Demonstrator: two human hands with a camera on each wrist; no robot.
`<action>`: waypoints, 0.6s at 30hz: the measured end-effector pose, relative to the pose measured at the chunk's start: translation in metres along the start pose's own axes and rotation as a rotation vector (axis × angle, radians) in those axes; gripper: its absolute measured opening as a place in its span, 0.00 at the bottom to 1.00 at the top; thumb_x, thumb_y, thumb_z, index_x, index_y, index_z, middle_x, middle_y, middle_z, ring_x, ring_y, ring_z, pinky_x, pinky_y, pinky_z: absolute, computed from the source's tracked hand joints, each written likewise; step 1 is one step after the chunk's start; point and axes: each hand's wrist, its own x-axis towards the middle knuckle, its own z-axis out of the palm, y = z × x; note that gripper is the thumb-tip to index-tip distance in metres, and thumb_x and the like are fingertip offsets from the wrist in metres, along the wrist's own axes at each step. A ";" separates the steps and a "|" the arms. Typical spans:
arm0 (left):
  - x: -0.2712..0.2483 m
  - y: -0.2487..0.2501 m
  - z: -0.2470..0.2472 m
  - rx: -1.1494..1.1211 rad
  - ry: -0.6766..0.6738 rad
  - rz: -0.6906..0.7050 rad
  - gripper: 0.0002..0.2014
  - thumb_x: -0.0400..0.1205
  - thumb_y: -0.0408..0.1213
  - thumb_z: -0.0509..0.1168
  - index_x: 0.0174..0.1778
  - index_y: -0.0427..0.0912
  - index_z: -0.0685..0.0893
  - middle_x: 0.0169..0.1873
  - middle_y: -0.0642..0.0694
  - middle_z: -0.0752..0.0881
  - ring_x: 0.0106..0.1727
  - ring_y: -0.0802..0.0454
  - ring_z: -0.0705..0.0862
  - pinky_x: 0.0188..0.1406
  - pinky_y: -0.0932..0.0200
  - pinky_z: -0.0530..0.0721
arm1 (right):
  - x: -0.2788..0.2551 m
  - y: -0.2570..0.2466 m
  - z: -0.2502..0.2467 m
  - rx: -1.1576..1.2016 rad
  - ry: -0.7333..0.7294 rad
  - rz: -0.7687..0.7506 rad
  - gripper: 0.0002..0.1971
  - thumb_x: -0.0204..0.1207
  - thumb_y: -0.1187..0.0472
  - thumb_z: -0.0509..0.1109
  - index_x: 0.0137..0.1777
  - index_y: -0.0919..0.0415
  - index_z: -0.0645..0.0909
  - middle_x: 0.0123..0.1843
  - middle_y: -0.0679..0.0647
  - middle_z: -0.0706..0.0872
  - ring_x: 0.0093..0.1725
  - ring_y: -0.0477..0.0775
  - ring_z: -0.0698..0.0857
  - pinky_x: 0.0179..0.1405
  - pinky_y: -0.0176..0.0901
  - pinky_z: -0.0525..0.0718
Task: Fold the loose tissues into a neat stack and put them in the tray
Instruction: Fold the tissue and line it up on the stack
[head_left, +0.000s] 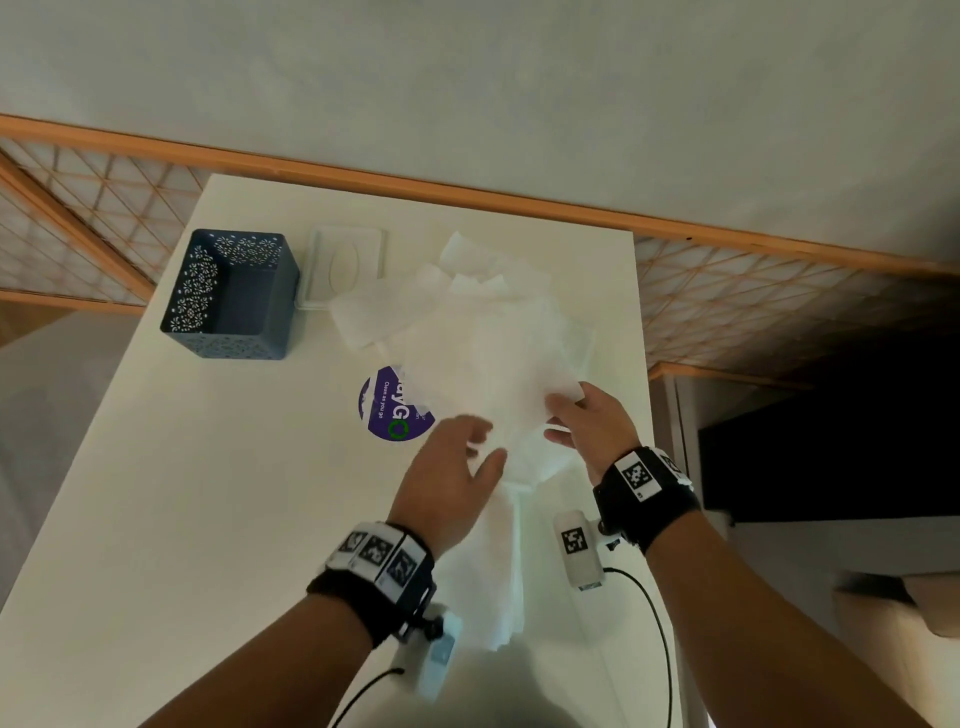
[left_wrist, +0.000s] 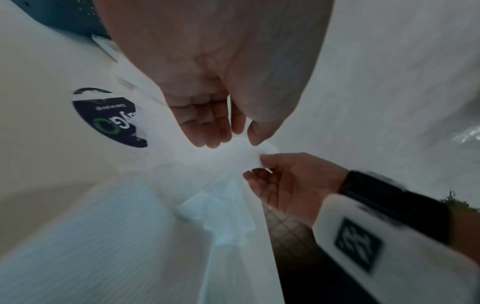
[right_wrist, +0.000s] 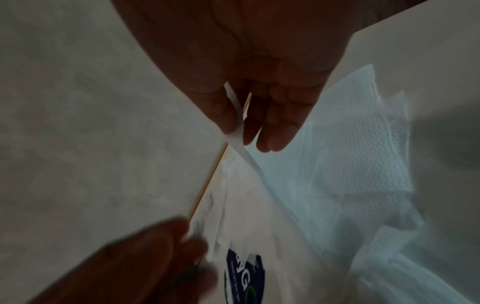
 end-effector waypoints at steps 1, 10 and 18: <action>0.008 0.004 0.001 -0.039 -0.001 -0.007 0.20 0.87 0.51 0.71 0.73 0.53 0.78 0.65 0.59 0.82 0.62 0.66 0.83 0.62 0.61 0.83 | -0.005 -0.001 0.001 0.026 -0.022 -0.010 0.06 0.84 0.63 0.72 0.57 0.61 0.88 0.55 0.60 0.91 0.53 0.56 0.91 0.58 0.53 0.93; 0.052 0.026 -0.006 -0.276 -0.052 -0.125 0.26 0.85 0.56 0.72 0.75 0.53 0.74 0.61 0.54 0.89 0.57 0.60 0.90 0.56 0.59 0.87 | -0.034 -0.018 0.018 0.082 -0.283 -0.079 0.10 0.88 0.61 0.69 0.66 0.61 0.86 0.60 0.59 0.94 0.61 0.59 0.93 0.63 0.54 0.90; 0.060 0.031 -0.018 -0.474 0.063 -0.224 0.21 0.83 0.56 0.68 0.40 0.39 0.82 0.40 0.32 0.87 0.43 0.30 0.86 0.58 0.28 0.89 | -0.032 -0.024 0.028 0.062 -0.283 -0.094 0.09 0.85 0.68 0.66 0.59 0.64 0.86 0.51 0.58 0.92 0.54 0.59 0.91 0.62 0.58 0.91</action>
